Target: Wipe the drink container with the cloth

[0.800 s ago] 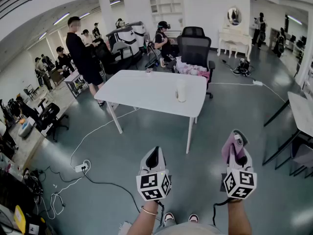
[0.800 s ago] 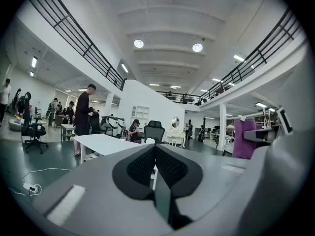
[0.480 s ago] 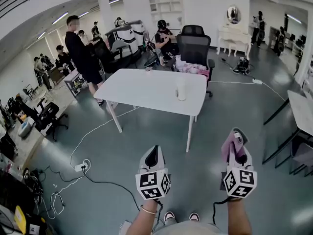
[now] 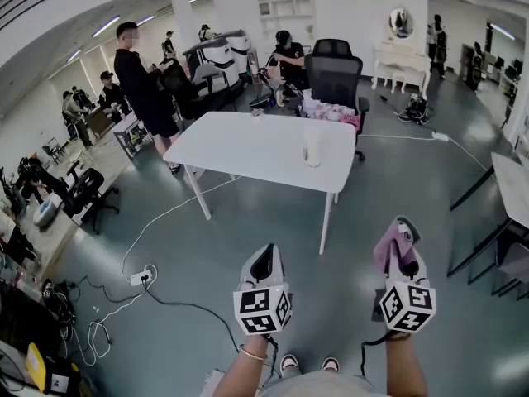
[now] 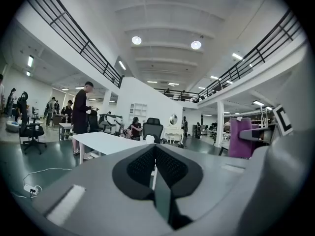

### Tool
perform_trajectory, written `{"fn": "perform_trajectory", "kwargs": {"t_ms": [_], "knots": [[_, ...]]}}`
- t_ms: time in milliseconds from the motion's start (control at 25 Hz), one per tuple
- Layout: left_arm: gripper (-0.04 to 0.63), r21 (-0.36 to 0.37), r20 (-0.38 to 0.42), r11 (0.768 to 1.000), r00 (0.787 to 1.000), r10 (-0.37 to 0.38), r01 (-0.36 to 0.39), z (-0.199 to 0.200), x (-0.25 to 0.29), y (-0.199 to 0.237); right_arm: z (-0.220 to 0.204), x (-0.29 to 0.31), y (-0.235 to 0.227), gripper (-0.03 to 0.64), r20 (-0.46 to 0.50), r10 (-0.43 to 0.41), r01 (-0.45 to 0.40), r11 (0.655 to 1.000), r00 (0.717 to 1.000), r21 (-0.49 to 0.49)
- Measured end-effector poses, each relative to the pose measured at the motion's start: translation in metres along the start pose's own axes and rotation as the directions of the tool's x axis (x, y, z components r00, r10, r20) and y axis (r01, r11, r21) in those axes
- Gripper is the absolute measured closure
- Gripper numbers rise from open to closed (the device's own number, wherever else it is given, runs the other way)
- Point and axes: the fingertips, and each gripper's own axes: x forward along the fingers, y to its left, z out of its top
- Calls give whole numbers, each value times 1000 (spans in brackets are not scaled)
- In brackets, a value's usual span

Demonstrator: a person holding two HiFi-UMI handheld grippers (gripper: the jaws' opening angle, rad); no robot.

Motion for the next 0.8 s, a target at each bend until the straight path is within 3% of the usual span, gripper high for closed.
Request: {"fn": "perform_trajectory", "kwargs": {"t_ms": [160,240,360,800], "knots": [[594,-1,0,1000,1000,-2,2,2,1,-1,-1,2,-3,555,-5,-3,3,1000,1000,2],[533,2,-3,1000,1000,-11,11,2,4,-4,0,4,-7,554,-4,-1,1,1000,1000,3],[530,2,-4,1000,1000,-20,20,3,6,-9,0,6,-11,555,-3,2,-2,1000,1000,2],[254,-15,-17,999,999,-51,51,-6,10,-38,-6,3,-36,555,-25,32,-32,999,999,2]]}}
